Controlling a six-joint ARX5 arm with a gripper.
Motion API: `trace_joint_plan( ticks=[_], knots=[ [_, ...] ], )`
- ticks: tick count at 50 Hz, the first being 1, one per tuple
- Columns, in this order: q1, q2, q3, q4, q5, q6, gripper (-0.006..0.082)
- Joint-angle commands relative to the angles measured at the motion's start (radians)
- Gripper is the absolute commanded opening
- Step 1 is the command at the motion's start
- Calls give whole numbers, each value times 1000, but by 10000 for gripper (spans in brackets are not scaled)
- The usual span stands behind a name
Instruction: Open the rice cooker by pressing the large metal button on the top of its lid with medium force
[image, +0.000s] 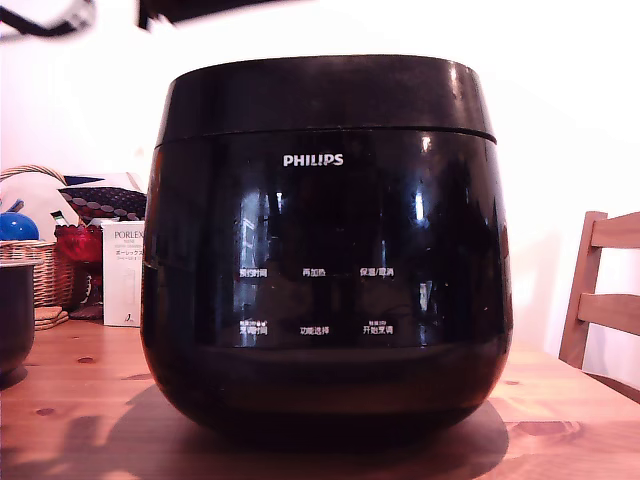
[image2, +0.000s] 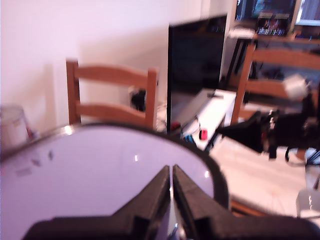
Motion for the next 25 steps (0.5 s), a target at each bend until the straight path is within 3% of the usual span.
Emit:
trace_joint_plan(
  ticks=[1, 25],
  knots=[
    [-4, 16, 6, 0, -11, 5, -20],
    [-8, 54, 6, -156, -62, 88, -20]
  ],
)
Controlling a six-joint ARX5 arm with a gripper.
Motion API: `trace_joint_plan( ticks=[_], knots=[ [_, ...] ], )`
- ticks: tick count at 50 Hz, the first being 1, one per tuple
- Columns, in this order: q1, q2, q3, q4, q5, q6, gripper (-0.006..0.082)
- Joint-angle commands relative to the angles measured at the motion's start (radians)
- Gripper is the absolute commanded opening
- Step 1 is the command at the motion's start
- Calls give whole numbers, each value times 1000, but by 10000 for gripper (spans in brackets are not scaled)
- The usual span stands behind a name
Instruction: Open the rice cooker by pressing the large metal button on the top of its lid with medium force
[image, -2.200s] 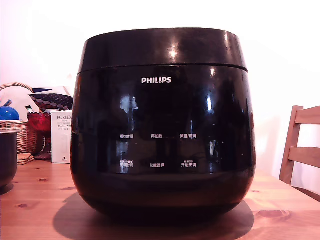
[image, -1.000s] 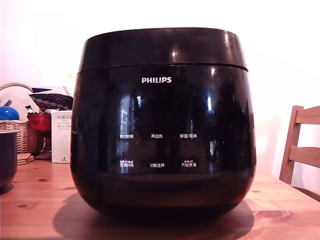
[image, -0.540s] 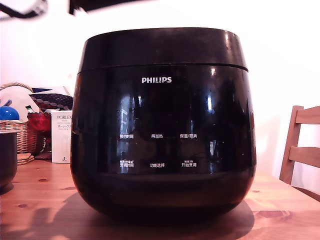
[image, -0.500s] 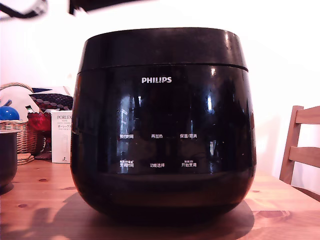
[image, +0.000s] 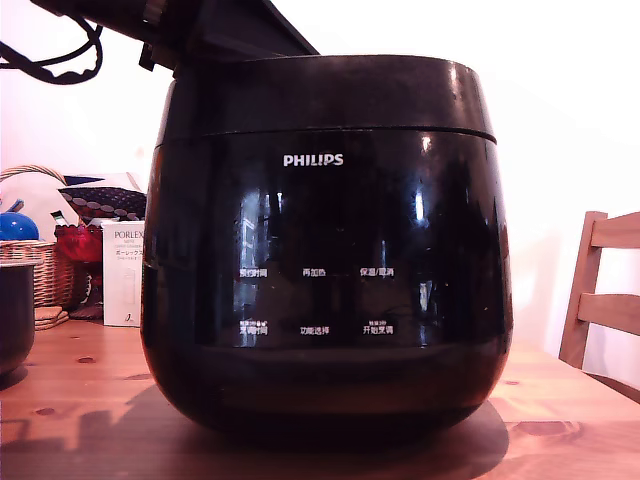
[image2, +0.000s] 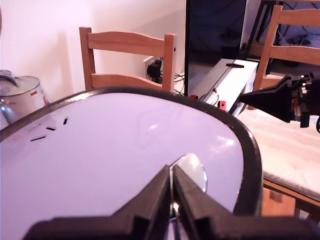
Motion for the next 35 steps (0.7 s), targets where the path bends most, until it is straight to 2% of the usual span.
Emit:
trace_joint_plan(
  ticks=[1, 14, 27, 35],
  knots=[
    [-9, 36, -21, -49, 0, 16, -20],
    [-40, 93, -21, -126, -2, 30, -20],
    [-39, 101, -21, -221, -65, 57, -20],
    [-37, 101, -21, -186, -65, 69, -20]
  ],
)
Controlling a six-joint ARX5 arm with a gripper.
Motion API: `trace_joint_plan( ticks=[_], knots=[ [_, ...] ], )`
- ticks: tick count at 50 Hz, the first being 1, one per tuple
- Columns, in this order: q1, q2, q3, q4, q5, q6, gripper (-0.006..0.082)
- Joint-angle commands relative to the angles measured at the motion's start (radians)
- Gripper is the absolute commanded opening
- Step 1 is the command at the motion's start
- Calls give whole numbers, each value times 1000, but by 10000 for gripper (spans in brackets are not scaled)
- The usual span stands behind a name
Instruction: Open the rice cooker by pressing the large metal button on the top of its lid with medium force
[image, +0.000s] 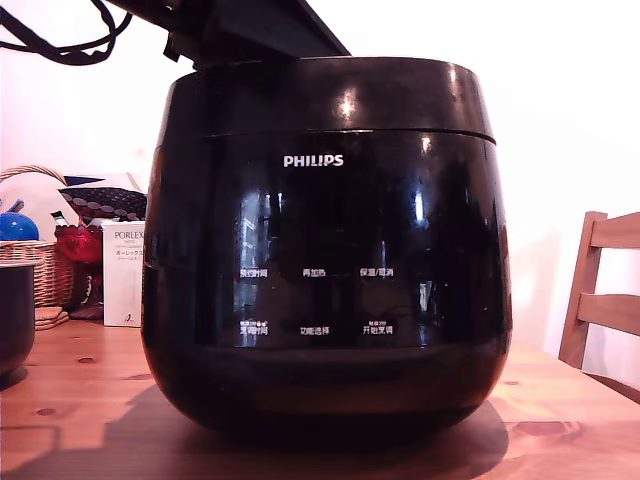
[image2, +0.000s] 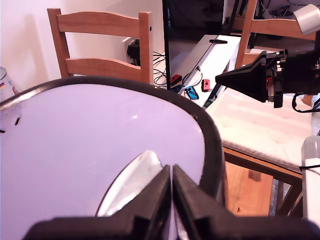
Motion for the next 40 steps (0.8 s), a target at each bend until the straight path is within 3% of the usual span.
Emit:
trace_joint_plan(
  ticks=[1, 11, 40],
  knots=[
    [21, 64, -80, -35, -24, 13, -20],
    [21, 49, -80, 89, 72, -11, -21],
    [38, -16, -80, 127, 71, -20, -21]
  ],
)
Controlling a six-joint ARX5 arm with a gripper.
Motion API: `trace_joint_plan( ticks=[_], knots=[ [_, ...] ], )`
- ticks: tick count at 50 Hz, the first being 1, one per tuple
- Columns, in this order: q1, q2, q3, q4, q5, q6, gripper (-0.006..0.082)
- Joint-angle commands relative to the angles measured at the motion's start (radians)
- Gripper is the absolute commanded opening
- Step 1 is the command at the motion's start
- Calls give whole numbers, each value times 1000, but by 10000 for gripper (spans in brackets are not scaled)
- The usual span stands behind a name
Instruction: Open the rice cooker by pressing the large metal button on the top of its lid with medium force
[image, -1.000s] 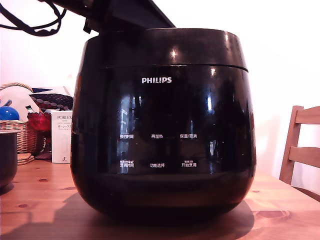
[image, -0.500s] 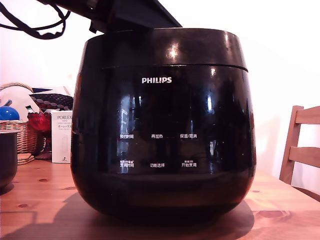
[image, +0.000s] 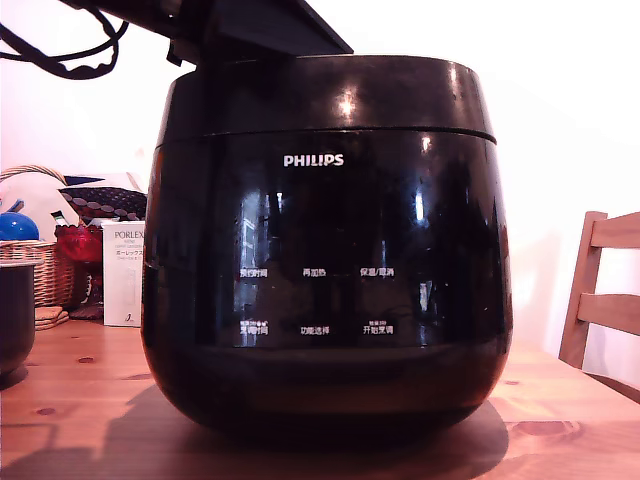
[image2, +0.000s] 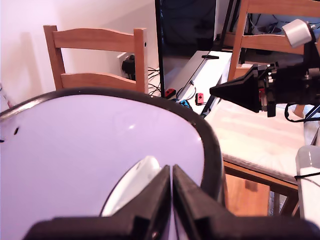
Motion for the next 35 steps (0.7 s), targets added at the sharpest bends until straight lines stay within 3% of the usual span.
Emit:
trace_joint_plan(
  ticks=[1, 35],
  knots=[
    [12, -2, -35, 2, -6, -2, -21],
    [42, -2, -35, -74, -32, 13, -21]
  ],
)
